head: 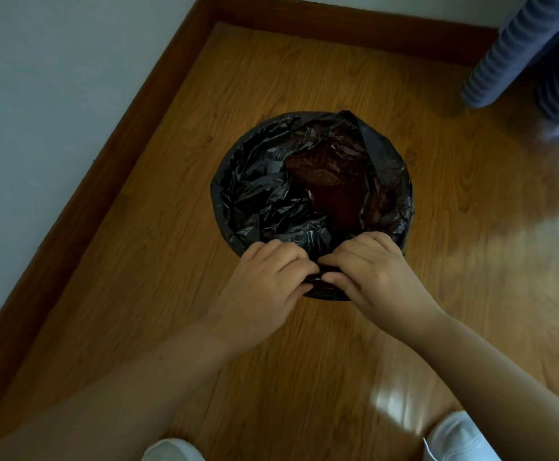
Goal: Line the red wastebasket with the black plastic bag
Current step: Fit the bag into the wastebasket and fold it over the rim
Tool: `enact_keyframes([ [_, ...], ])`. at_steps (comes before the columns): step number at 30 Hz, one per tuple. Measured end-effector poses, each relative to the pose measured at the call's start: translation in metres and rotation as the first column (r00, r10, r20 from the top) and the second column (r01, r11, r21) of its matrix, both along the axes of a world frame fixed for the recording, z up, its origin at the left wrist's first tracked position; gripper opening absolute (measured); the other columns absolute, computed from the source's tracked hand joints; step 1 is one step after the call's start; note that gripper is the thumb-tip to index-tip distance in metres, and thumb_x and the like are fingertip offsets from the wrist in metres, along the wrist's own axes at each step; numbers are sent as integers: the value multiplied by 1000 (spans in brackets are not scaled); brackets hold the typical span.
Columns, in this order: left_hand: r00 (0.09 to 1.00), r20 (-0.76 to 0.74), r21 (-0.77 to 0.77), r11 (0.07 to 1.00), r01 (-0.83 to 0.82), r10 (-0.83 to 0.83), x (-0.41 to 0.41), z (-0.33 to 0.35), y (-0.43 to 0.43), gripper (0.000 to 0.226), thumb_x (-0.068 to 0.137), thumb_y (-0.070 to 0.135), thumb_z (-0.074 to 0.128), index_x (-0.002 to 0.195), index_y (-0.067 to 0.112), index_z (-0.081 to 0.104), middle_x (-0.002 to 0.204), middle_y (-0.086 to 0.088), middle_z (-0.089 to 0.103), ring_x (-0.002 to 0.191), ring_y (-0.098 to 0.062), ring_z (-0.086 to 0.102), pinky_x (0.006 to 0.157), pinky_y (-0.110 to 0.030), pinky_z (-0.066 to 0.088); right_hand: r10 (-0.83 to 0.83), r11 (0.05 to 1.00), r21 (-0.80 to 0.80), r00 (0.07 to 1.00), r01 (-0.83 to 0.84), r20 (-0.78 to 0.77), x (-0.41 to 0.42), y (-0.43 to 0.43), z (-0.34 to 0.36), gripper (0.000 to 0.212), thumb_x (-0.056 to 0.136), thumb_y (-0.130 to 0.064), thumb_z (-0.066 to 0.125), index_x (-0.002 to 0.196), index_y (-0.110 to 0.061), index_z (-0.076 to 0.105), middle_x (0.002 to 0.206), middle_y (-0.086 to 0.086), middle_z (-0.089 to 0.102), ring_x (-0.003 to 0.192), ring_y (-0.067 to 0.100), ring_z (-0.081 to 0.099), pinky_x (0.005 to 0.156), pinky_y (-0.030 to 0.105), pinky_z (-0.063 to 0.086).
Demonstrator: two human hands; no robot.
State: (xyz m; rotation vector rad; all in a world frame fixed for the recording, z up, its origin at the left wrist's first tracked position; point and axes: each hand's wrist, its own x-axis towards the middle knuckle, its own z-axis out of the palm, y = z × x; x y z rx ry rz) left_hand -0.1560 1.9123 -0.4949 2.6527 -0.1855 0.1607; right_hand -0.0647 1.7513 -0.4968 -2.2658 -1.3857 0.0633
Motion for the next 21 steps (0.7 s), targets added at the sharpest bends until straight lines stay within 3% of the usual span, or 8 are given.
enact_keyframes([
  [3,1000,-2,-7,1000,-9,9,1,0,2,22,86,19,49,94,8,66,88,-4,65,80,-18,55,72,-31,35,6,999,35,998,-8,59,-2,-5,-2,31,87,-32,52,98,-7,65,88,7,66,84,23,60,88,34,37],
  [9,1000,-15,5,1000,-1,1,-4,0,10,24,87,19,47,94,7,67,89,-4,66,86,-13,48,75,-29,34,27,1000,6,988,-28,153,5,-8,-7,14,82,-19,57,88,-10,66,83,6,65,81,25,62,88,36,37],
  [18,998,-69,-58,998,-6,2,-3,0,37,19,84,23,57,94,12,68,93,1,65,94,-10,50,88,-25,31,-19,1000,-13,994,21,107,17,-17,-7,17,74,-21,71,86,-9,67,83,5,67,82,23,62,89,33,35],
  [21,998,-64,-62,998,-30,26,-4,1,36,29,81,32,56,101,13,65,98,1,63,98,-11,49,90,-26,31,-23,1000,-2,994,24,109,14,-15,-7,18,78,-26,67,84,-9,67,81,5,67,79,23,63,84,32,35],
])
